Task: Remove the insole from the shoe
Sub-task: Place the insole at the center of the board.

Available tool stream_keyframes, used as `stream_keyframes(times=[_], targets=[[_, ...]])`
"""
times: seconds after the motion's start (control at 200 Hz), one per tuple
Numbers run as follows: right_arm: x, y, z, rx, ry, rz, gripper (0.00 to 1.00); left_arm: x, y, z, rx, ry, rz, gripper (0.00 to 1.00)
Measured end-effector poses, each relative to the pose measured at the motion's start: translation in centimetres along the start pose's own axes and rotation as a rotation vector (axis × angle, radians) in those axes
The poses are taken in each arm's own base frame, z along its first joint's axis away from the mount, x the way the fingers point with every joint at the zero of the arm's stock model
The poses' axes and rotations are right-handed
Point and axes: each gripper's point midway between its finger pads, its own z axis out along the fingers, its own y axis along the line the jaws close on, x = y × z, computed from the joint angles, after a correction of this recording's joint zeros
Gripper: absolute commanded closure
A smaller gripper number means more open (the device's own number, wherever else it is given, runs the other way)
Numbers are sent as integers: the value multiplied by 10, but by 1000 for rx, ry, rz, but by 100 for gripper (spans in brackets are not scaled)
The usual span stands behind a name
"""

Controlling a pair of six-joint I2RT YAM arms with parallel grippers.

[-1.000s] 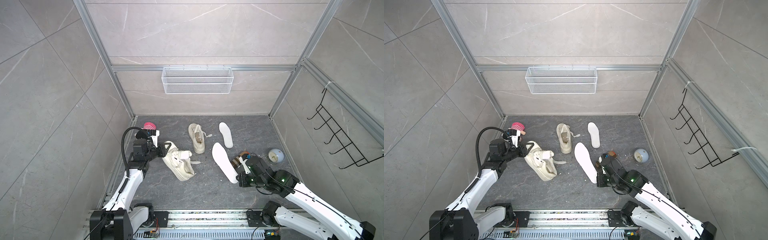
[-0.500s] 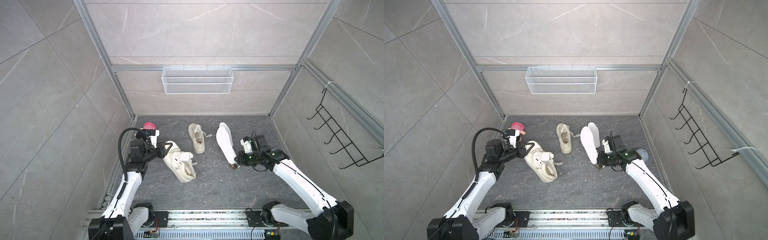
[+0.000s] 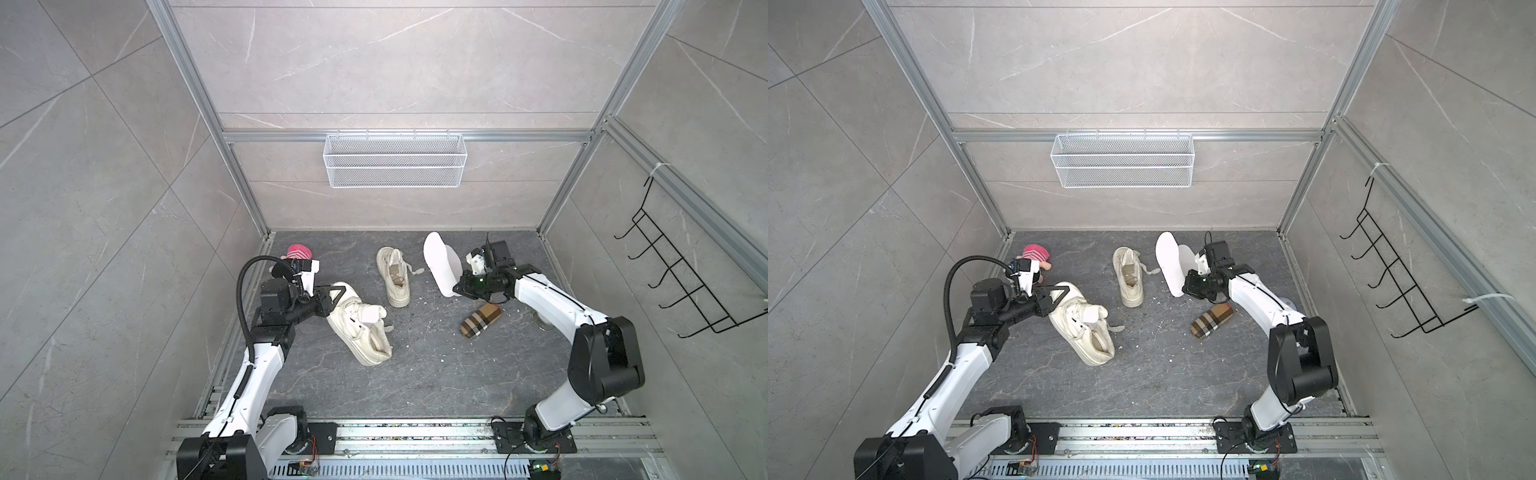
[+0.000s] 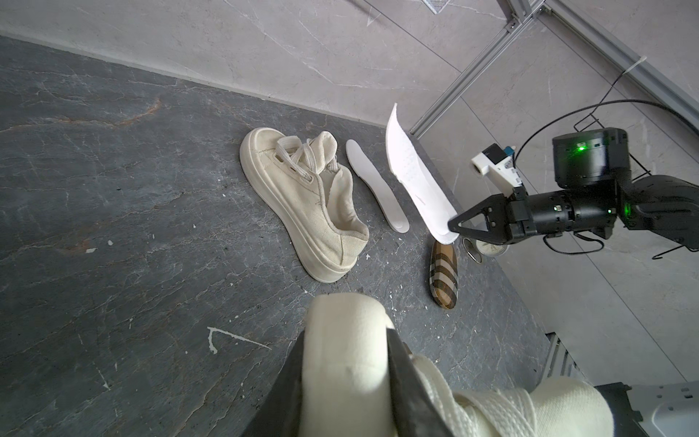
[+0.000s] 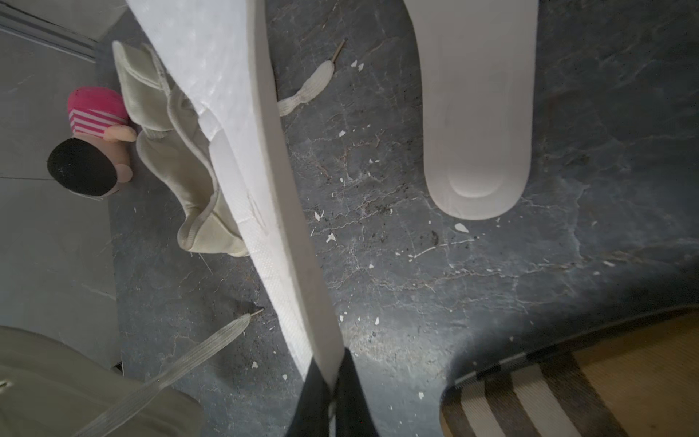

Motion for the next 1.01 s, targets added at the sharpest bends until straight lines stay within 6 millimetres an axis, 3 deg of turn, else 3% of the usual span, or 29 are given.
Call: stream_keyframes(times=[0.285, 0.546, 0.846, 1.007], targets=[[-9, -13, 39, 27, 52, 87, 100, 0, 0, 0, 1, 1, 0, 100], [-15, -20, 62, 42, 82, 124, 100, 0, 0, 0, 2, 1, 0, 100], [-4, -33, 84, 73, 141, 157, 99, 0, -1, 0, 6, 2, 0, 100], [2, -40, 94, 86, 165, 175, 85, 1, 0, 1, 6, 5, -2, 100]])
